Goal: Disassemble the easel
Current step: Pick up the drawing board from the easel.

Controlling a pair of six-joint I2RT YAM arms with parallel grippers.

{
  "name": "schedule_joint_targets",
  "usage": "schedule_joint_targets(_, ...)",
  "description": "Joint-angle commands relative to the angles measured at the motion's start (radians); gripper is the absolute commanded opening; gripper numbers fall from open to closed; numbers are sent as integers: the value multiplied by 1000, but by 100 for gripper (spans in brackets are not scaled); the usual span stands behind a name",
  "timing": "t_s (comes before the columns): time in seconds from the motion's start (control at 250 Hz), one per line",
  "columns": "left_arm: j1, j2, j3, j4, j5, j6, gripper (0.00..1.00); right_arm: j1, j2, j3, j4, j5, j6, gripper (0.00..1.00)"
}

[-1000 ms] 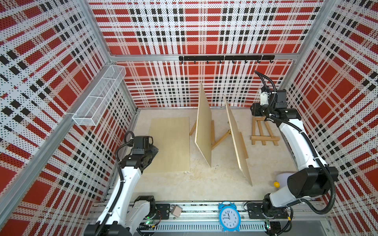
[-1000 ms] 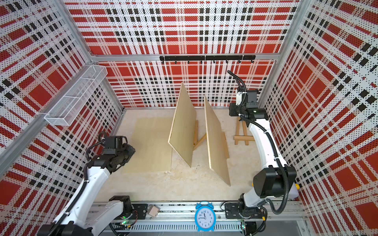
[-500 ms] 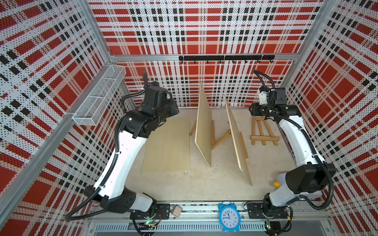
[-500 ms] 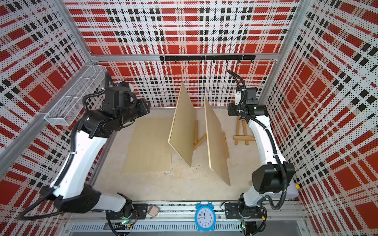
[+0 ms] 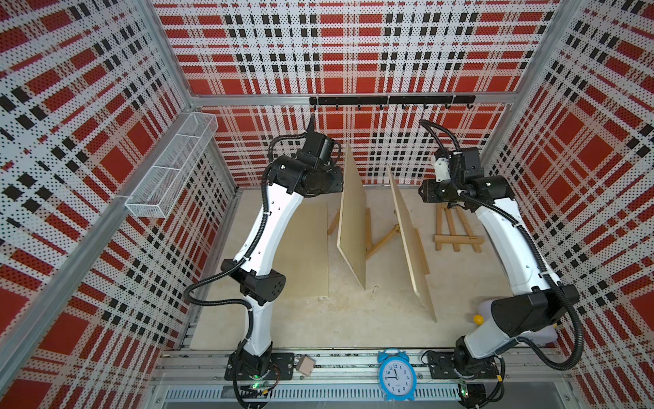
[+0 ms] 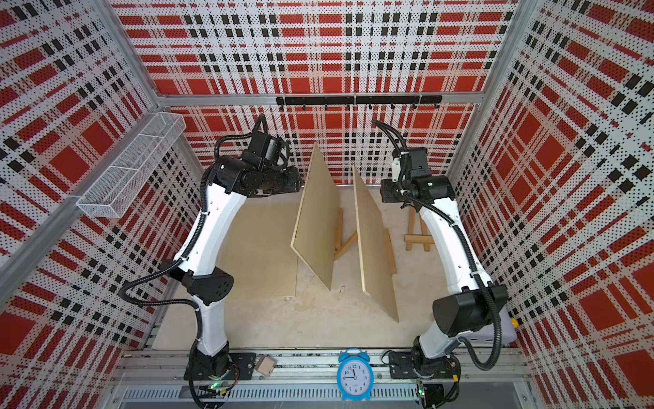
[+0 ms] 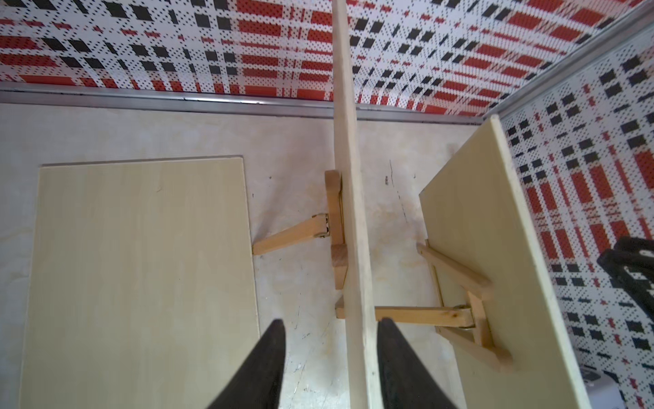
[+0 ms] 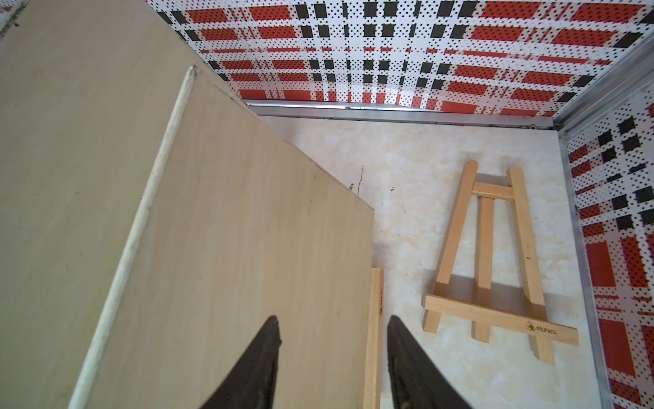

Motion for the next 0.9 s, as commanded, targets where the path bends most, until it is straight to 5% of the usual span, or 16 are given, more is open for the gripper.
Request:
schedule_joint_targets(0.0, 0, -18, -14, -7, 45, 42, 46, 0, -20, -54, 35, 21, 41, 51)
schedule_joint_targets(0.304, -4, 19, -6, 60, 91, 48, 48, 4, -69, -142, 75, 42, 34, 52)
schedule_joint_targets(0.896, -36, 108, 34, 65, -10, 81, 41, 3, -47, -70, 57, -35, -7, 54)
